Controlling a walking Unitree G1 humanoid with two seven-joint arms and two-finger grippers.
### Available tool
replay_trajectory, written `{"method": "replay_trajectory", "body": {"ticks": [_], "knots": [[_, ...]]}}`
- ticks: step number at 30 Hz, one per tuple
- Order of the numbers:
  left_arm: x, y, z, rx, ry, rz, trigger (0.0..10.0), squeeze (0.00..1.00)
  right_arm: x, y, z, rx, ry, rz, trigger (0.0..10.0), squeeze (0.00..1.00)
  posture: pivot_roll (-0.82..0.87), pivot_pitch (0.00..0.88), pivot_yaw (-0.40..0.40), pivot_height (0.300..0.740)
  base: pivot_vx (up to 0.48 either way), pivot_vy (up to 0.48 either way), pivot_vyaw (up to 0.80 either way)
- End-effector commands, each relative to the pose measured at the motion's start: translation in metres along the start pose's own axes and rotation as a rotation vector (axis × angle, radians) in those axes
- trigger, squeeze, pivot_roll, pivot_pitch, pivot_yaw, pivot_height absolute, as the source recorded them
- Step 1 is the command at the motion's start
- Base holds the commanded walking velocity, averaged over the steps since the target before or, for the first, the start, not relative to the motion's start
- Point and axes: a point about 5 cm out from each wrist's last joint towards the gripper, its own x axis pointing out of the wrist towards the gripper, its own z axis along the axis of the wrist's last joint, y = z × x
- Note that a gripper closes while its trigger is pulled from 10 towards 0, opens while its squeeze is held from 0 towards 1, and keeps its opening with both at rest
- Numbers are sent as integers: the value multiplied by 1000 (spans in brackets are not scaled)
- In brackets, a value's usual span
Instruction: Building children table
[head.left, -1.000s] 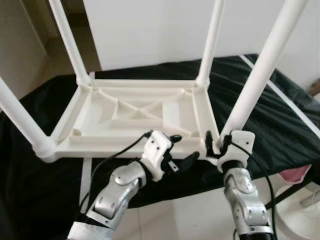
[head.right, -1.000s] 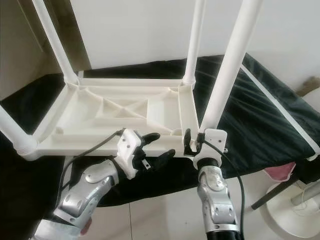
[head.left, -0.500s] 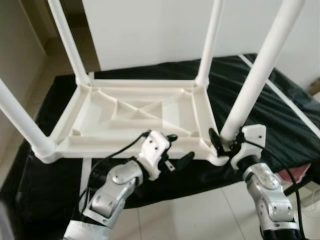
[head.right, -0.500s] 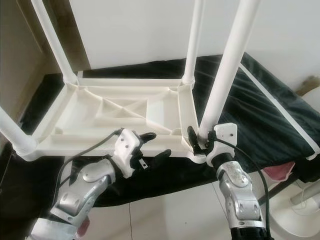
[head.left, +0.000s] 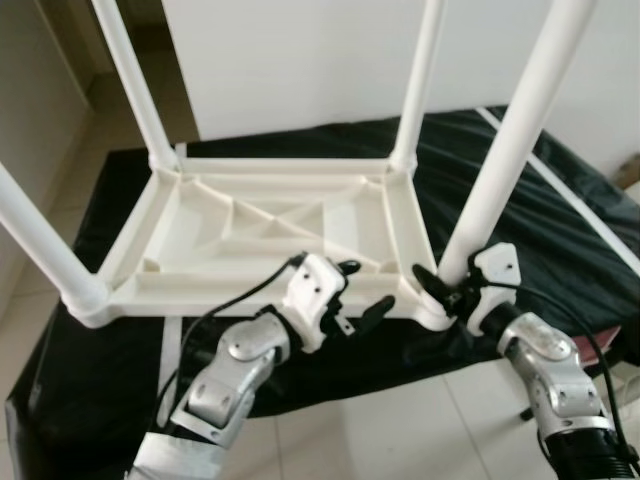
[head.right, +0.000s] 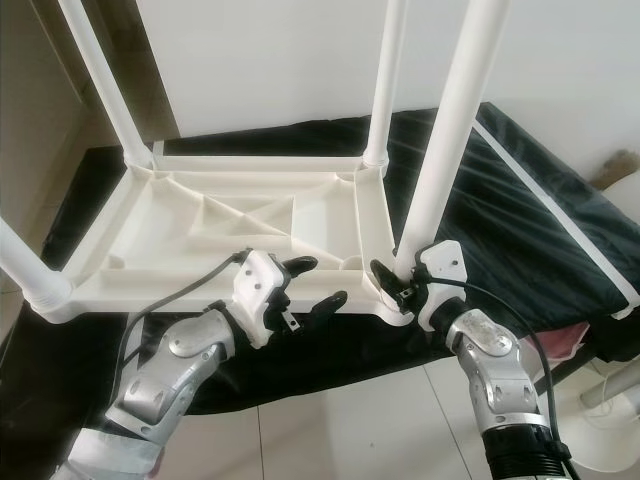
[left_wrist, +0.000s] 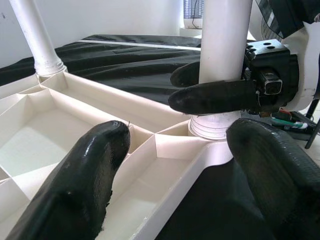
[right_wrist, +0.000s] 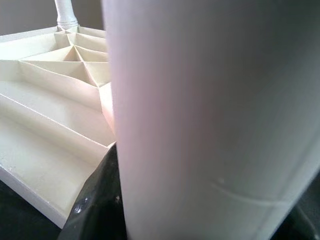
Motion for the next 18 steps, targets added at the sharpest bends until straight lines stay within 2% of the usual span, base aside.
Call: {"method": "replay_trajectory", "body": {"ticks": [1, 5, 6, 13, 18], "knots": [[-1, 4, -1, 5, -2, 24, 10000, 0, 0, 0, -6, -5, 26, 17, 0, 0, -47, 42, -6, 740, 0, 0, 0], [0, 5, -1, 17, -2, 26, 10000, 0, -1, -6, -9, 21, 45, -7, 0, 0, -48, 41, -7, 740, 0, 0, 0], [0, 5, -1, 16, -3, 26, 10000, 0, -1, -6, -9, 18, 41, -9, 10000, 0, -52, 42, -7, 740, 0, 0, 0], [2, 2, -1, 19, -8, 22, 10000, 0, 0, -3, -5, 33, 41, -88, 10000, 0, -62, 45, -6, 740, 0, 0, 0], [2, 3, -2, 5, -11, 32, 10000, 0, -2, 2, -5, 38, 57, -207, 10000, 0, -68, 50, -6, 740, 0, 0, 0]]}}
